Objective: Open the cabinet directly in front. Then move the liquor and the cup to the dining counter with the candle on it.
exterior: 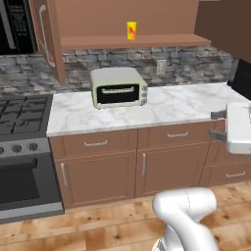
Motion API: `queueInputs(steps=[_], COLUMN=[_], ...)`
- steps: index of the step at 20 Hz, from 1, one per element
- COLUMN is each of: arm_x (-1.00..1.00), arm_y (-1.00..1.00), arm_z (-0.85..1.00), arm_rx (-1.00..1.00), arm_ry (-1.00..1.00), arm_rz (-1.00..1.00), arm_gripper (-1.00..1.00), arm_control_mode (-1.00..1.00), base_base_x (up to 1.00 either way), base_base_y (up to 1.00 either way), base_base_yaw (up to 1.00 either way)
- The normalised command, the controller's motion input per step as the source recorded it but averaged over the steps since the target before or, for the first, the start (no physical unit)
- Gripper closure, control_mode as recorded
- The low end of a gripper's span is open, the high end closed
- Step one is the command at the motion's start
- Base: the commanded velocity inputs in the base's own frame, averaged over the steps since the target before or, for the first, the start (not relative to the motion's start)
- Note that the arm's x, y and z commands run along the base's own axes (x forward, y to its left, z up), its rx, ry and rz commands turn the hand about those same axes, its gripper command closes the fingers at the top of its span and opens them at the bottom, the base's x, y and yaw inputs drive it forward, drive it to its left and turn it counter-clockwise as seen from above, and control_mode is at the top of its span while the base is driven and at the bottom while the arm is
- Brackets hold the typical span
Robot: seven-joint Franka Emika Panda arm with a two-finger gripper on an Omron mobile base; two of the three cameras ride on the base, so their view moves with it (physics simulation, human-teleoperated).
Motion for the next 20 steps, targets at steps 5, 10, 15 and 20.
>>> queueInputs(steps=[5, 10, 15, 20], arm_x=[0.0, 0.0, 0.0, 0.0], arm_y=[0.0, 0.0, 0.0, 0.0], arm_z=[0.0, 0.0, 0.0, 0.0], arm_rx=[0.0, 0.0, 0.0, 0.0], arm_ry=[0.0, 0.0, 0.0, 0.0], arm_rz=[0.0, 0.0, 0.0, 0.0], arm_gripper=[-1.0, -1.0, -1.0, -1.0], arm_control_mode=[1.0, 1.0, 1.0, 1.0], base_base_x=[0.87, 0.69, 0.35, 0.34], base_base_y=[0.11, 0.17, 0.02, 0.02], base_base_yaw=[0.06, 0.03, 0.0, 0.0])
